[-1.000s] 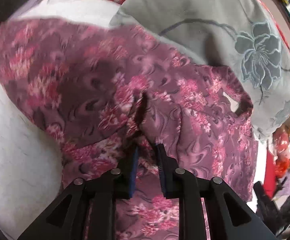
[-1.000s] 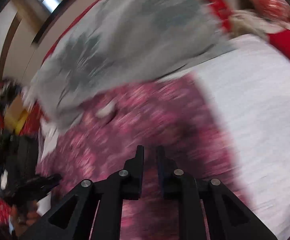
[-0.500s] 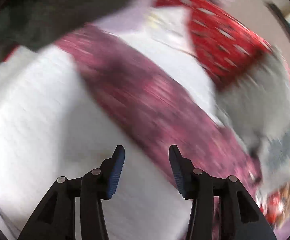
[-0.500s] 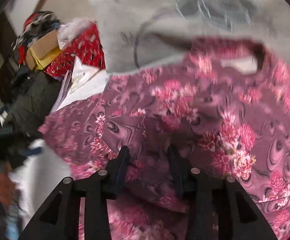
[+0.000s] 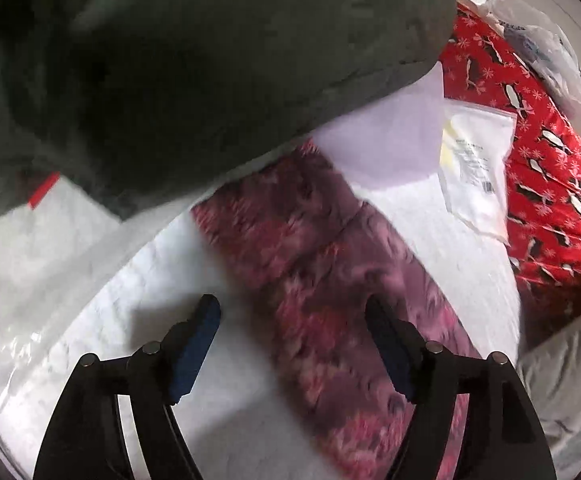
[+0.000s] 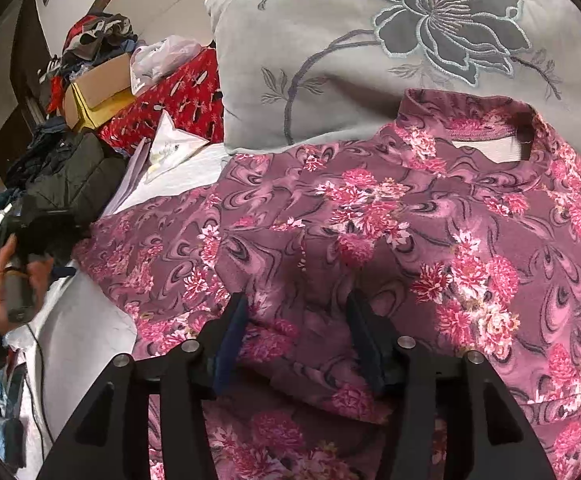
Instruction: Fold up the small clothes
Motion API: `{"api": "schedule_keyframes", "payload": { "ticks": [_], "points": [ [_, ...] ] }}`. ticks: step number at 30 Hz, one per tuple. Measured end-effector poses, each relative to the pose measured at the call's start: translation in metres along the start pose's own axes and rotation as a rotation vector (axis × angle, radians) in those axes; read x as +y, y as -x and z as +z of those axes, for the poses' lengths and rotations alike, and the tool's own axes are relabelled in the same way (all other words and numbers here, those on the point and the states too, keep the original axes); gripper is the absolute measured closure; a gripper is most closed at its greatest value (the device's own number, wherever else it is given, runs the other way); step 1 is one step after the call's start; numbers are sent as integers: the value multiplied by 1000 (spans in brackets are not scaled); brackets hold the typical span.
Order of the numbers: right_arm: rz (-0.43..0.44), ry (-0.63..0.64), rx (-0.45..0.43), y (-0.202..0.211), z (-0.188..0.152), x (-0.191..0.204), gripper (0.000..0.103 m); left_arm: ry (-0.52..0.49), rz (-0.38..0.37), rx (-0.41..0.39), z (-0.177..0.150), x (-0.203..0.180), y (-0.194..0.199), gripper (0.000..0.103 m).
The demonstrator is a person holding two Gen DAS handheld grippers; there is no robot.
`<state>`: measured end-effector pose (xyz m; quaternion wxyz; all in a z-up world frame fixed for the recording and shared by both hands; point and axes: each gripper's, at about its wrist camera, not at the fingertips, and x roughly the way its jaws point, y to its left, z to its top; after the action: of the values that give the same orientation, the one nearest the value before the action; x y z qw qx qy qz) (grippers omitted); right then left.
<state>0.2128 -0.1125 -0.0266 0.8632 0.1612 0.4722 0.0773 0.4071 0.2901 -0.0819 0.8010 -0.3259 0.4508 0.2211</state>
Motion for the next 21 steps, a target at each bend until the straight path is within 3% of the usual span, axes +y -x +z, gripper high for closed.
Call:
{"api": "schedule_keyframes", "payload": {
  "ticks": [1,2,3,4,10,15,18,21],
  "points": [
    [5,-3,-1,0,0,-1,49,2,-11,-20,0,-3,-3,49],
    [12,-8,-3,0,0,-2,49,1,-29,-18,-2,-4,-4,78],
    [17,-12,-4,1,0,-3,49,6,-46,-4,-3,-5,-11,90],
    [19,-13,-5,0,0,-2,49,26,-82,14,-4,-4,-12,94],
    [33,-19,-7,1,0,-4,47,28,-214,-35,-17,-9,20,95],
    [71,-16,21,0,4,-3,35,-29,-307,-32,-41,-30,59,95],
    [63,-15,71,5,11,-2,36,-88,-358,-28,-62,-49,87,95],
    [33,-53,31,26,12,-13,36,-140,-388,-17,-84,-65,113,95]
  ]
}}
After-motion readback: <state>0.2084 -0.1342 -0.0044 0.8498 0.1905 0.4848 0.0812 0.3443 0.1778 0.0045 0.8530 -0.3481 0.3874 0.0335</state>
